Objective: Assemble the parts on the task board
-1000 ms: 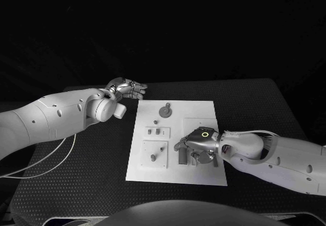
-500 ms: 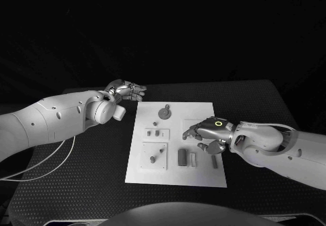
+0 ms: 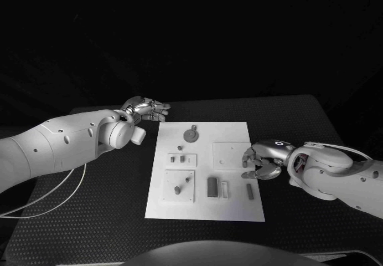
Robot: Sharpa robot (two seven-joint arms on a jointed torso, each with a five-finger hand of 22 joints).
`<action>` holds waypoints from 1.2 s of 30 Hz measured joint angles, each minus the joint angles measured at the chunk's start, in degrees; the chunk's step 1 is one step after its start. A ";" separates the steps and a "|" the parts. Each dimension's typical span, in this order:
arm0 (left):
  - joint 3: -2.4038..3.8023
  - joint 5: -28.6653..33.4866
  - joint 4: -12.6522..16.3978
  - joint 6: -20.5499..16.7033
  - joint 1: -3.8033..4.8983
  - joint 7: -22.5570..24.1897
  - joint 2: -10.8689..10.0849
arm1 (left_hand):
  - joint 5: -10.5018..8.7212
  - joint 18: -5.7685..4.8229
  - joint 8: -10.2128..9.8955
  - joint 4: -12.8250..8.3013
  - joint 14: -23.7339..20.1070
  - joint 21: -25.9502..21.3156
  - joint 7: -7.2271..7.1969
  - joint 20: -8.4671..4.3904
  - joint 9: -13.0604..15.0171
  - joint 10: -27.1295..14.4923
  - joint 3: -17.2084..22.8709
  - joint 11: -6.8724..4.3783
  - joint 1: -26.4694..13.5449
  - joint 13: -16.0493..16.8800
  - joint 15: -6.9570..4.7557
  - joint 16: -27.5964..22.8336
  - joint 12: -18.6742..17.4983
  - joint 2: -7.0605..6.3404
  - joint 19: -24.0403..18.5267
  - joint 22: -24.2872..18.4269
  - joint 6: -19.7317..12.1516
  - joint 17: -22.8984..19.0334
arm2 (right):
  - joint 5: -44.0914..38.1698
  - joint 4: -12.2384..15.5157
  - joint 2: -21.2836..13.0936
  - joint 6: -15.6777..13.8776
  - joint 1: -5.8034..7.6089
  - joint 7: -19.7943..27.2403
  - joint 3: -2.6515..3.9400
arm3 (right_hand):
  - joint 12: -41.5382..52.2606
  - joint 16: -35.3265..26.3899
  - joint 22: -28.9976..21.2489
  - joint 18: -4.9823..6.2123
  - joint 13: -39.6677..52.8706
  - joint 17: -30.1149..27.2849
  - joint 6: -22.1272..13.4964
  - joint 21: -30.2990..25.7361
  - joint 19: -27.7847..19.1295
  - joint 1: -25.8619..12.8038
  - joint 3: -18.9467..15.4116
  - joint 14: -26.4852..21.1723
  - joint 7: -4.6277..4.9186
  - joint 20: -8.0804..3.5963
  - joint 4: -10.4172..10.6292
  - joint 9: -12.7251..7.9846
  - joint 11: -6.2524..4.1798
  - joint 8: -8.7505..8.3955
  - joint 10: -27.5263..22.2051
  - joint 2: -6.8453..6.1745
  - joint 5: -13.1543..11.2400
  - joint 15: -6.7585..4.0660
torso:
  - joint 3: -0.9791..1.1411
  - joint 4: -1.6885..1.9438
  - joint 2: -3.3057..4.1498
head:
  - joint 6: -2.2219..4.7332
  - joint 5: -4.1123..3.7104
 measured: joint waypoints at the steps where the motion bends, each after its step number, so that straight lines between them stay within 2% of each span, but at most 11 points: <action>1: -0.05 -0.01 0.00 0.02 0.00 -0.01 0.01 | 0.00 0.00 0.00 0.00 0.03 0.00 0.00 0.00 0.00 0.00 0.00 0.00 0.00 0.00 0.03 0.00 0.00 0.00 0.00 0.00 0.00 0.00 | 1.34 0.19 -0.01 1.75 -0.02 -1.77 -0.02 | 0.19 0.00 0.00 -0.06 -0.18 -0.03 0.09 0.27 0.51 -0.82 -0.22 0.73 -0.10 -0.50 0.88 0.09 -0.16 0.00 0.75 0.26 0.00 -0.26 | 0.01 0.00 0.00 | 0.00 -0.03; 4: -0.28 -0.05 -0.04 0.11 0.01 -0.03 0.02 | 0.00 0.00 0.00 0.00 0.20 0.00 0.00 0.00 0.00 0.00 0.00 0.00 0.00 0.00 0.21 0.00 0.00 0.00 0.00 0.00 0.00 0.06 | 5.58 0.93 -0.03 6.71 -0.10 -7.24 -0.04 | 0.63 0.00 0.00 -0.53 -0.60 1.09 1.22 0.73 2.15 -2.43 -0.13 4.01 -1.23 -1.93 3.41 0.77 -1.10 0.62 2.88 0.21 0.00 -1.13 | 0.02 0.00 0.00 | -0.06 -0.03; 7: -0.74 -0.07 -0.05 0.16 0.01 -0.07 0.05 | 0.00 0.00 0.00 0.00 0.20 0.00 0.00 0.00 0.00 0.00 0.00 0.00 0.00 0.00 0.21 -0.22 0.00 0.00 0.00 0.00 0.00 0.06 | 9.24 1.58 -0.33 8.87 -0.23 -11.39 -0.04 | 0.64 -0.01 -0.02 -0.81 -0.91 3.73 3.72 1.04 3.55 -3.27 -0.30 7.83 -2.13 -2.96 4.48 1.68 -2.26 1.84 5.01 1.56 0.00 -1.87 | 0.04 -0.03 0.00 | -0.14 -0.04; 8: -0.80 -0.09 -0.01 0.20 -0.01 -0.09 0.06 | 0.00 0.00 0.00 0.00 0.20 0.00 0.00 0.00 0.00 0.00 0.00 0.00 0.00 0.00 0.21 -0.22 0.00 0.00 0.00 0.00 0.00 0.06 | 10.85 1.83 -0.43 9.59 -0.30 -13.19 -0.04 | 0.64 -0.01 -0.13 -0.74 -1.04 4.69 4.50 1.05 3.99 -3.71 -1.15 9.41 -2.65 -3.38 4.19 2.04 -2.85 2.21 5.67 2.31 0.00 -2.34 | 0.04 -0.05 0.00 | -0.16 -0.04; 9: -0.81 -0.10 0.03 0.24 -0.01 -0.09 0.07 | 0.00 0.00 0.00 0.00 0.20 0.00 0.00 0.00 0.00 0.00 0.00 0.00 0.00 0.00 0.21 -0.22 0.00 0.00 0.00 0.00 0.00 0.06 | 12.10 1.99 -0.43 10.13 -0.35 -14.62 -0.04 | 0.64 -0.01 -0.21 -0.69 -1.13 5.35 5.00 1.05 4.31 -4.10 -1.66 10.46 -2.93 -3.68 4.17 2.26 -3.01 2.34 6.33 3.41 0.00 -2.61 | 0.04 -0.05 0.00 | -0.16 -0.12; 10: -0.82 -0.11 0.04 0.26 -0.01 -0.10 0.08 | 0.00 0.00 0.00 0.00 0.20 0.00 0.00 0.00 0.00 0.00 0.00 0.00 0.00 0.00 0.21 -0.22 0.00 0.00 0.00 0.00 0.00 0.06 | 12.84 2.11 -0.40 10.45 -0.39 -15.50 -0.04 | 0.64 -0.01 -0.28 -0.63 -1.22 5.60 5.26 1.05 4.50 -4.43 -1.95 10.98 -3.04 -3.84 4.17 2.41 -3.08 2.34 6.69 4.26 0.00 -2.77 | 0.04 -0.05 0.00 | -0.16 -0.16; 12: -0.82 -0.14 0.06 0.32 -0.01 -0.10 0.09 | 0.00 0.00 0.00 0.00 0.20 0.00 0.00 0.00 0.00 0.00 0.00 0.00 0.00 0.00 0.21 -0.22 0.00 0.00 0.00 0.00 0.00 0.07 | 14.64 2.42 -0.23 11.29 -0.59 -17.83 -0.02 | -0.28 -0.52 -0.52 -0.49 -1.84 5.80 5.50 1.05 5.12 -6.00 -3.33 12.18 -3.25 -4.27 3.62 2.53 -3.31 2.34 7.83 6.83 0.00 -2.98 | 0.04 -0.04 0.00 | -0.16 -0.28; 14: -0.84 -0.18 0.08 0.35 -0.01 -0.12 0.08 | 0.00 0.00 0.00 0.00 0.20 0.00 0.00 0.00 0.00 0.00 0.00 0.00 0.00 0.00 0.20 -0.22 0.00 0.00 0.00 0.00 0.00 0.11 | 15.87 2.67 0.06 11.80 -0.96 -19.82 -0.02 | -1.28 -1.01 -0.70 -0.48 -2.17 6.09 5.62 1.05 5.78 -7.10 -4.38 13.14 -3.37 -4.56 2.60 2.54 -3.49 1.89 8.79 7.93 0.00 -3.34 | 0.02 -0.04 0.00 | -0.19 -0.40; 22: -0.87 -0.32 0.16 0.39 0.01 -0.17 0.03 | 0.00 0.00 0.00 0.00 0.20 0.00 0.00 0.00 0.00 0.00 0.00 0.00 0.00 0.01 0.20 -0.22 0.00 0.00 0.00 0.01 0.00 0.11 | 16.77 2.75 0.26 12.04 -1.26 -23.32 -0.04 | -1.48 -1.29 -0.71 -0.46 -1.62 7.85 7.07 0.82 6.33 -8.32 -4.45 14.97 -3.94 -5.04 0.23 2.83 -4.16 1.89 10.25 9.12 0.00 -3.75 | -0.02 0.07 0.01 | -0.27 -0.73; 28: -0.87 -0.40 0.26 0.40 0.01 -0.20 -0.01 | 0.00 0.00 0.00 0.00 0.20 0.00 0.00 0.00 0.00 0.00 0.00 0.00 0.00 0.01 0.20 -0.22 0.00 0.00 0.00 0.01 0.00 0.17 | 16.12 2.55 0.99 12.08 -1.60 -24.30 0.02 | -1.57 -1.50 -0.71 -0.45 -1.44 8.10 7.19 0.82 6.41 -8.90 -4.23 15.17 -4.04 -4.97 -0.31 2.88 -4.36 1.66 10.44 8.59 0.00 -3.95 | -0.07 0.10 0.02 | -0.33 -0.80; 36: -0.88 -0.45 0.38 0.43 0.00 -0.27 -0.17 | 0.00 0.00 0.00 0.00 0.20 0.00 0.00 0.00 -0.05 0.00 0.00 0.00 0.00 0.01 0.20 -0.22 0.00 0.00 0.00 0.01 0.00 0.16 | 13.15 2.46 2.04 12.06 -2.42 -24.53 0.40 | -2.12 -1.73 -0.71 -0.45 -0.90 8.19 7.80 0.60 6.72 -9.48 -3.47 15.73 -4.31 -5.07 -2.82 3.04 -4.48 1.59 10.96 8.01 0.00 -4.44 | -0.08 0.10 0.03 | -0.47 -0.67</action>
